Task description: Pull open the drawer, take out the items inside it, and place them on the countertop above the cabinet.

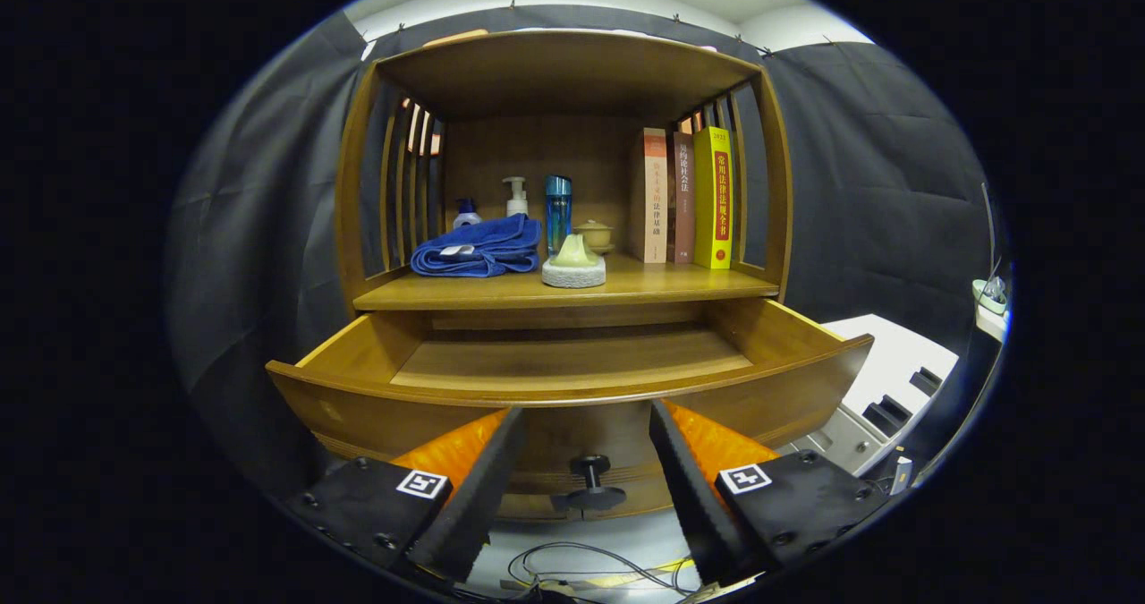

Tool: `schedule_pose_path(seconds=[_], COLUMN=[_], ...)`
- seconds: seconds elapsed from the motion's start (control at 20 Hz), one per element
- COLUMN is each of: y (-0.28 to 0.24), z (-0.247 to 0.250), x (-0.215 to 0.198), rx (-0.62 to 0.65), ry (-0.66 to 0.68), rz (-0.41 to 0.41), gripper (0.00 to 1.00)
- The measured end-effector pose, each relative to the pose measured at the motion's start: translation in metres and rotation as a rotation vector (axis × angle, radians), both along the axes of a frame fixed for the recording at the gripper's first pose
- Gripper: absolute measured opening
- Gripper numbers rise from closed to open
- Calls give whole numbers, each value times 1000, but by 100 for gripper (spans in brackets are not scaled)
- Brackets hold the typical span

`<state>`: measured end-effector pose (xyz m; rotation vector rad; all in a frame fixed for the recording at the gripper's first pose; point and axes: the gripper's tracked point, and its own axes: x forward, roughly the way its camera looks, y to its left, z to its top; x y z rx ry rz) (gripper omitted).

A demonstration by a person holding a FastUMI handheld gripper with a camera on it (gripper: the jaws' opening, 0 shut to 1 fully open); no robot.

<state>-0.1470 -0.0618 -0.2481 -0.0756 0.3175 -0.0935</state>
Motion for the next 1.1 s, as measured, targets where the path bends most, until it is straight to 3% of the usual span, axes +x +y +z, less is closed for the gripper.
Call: schedule_pose_path(seconds=[1.1], y=[0], z=[-20], x=[108], rx=[-62], ry=[36], rz=[-30], gripper=[95])
